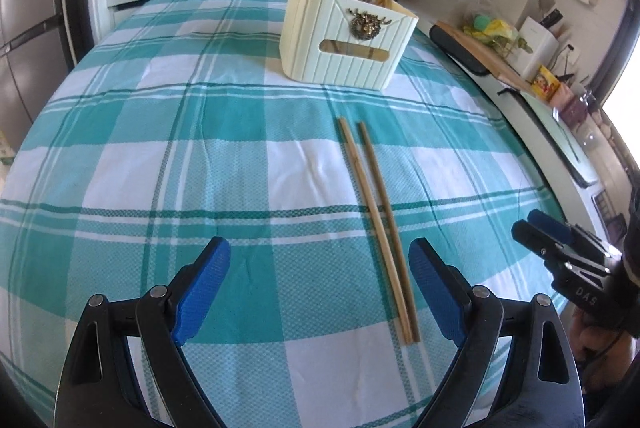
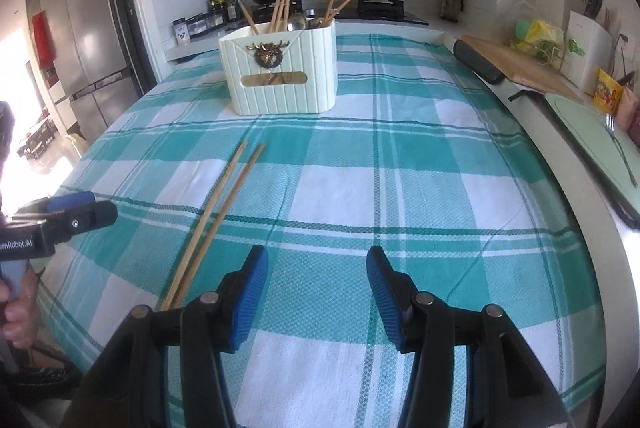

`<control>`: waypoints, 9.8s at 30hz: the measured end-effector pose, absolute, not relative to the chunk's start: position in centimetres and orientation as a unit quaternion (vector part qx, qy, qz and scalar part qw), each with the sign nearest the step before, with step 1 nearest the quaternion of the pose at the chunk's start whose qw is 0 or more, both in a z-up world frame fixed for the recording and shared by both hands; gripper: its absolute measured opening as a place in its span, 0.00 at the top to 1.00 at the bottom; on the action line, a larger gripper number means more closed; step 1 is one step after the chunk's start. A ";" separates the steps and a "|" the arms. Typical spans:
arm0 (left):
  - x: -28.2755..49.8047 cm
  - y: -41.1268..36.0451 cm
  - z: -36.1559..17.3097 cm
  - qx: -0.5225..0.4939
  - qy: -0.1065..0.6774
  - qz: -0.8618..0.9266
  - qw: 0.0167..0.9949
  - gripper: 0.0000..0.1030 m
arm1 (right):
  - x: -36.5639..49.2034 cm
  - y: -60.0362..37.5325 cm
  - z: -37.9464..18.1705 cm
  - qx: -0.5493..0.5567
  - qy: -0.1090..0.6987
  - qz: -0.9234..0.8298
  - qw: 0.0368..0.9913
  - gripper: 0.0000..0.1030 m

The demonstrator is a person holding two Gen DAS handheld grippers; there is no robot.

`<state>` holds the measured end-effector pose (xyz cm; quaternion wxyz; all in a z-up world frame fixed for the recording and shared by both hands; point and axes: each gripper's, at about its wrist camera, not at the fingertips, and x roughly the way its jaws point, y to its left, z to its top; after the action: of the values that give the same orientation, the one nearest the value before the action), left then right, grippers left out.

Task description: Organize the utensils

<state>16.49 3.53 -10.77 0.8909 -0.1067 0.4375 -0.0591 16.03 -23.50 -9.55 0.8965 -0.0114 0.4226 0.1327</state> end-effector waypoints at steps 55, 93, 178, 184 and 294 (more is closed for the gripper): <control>21.8 2.6 -15.9 -0.034 0.458 0.000 0.888 0.11 | 18.4 -16.7 -12.9 -0.036 0.466 0.225 0.855 0.50; 23.7 2.1 -13.8 0.006 0.509 -0.145 0.849 0.52 | 21.0 -20.6 -14.2 -0.135 0.565 0.206 0.788 0.76; 45.5 5.6 1.8 -0.081 0.333 -0.087 0.935 0.93 | 48.5 -12.5 2.3 0.009 0.417 0.266 0.869 0.93; 43.8 6.8 3.4 -0.088 0.304 -0.068 0.946 0.35 | 49.3 -13.3 3.4 0.031 0.394 0.255 0.882 0.78; 18.6 1.5 4.6 -0.010 0.306 0.080 0.949 0.00 | 18.2 -16.8 8.3 -0.076 0.292 0.140 0.943 0.00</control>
<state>18.64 1.53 4.61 0.9485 -0.0099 0.3063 0.0800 18.18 -16.77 8.31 0.9430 -0.0764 0.2923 0.1398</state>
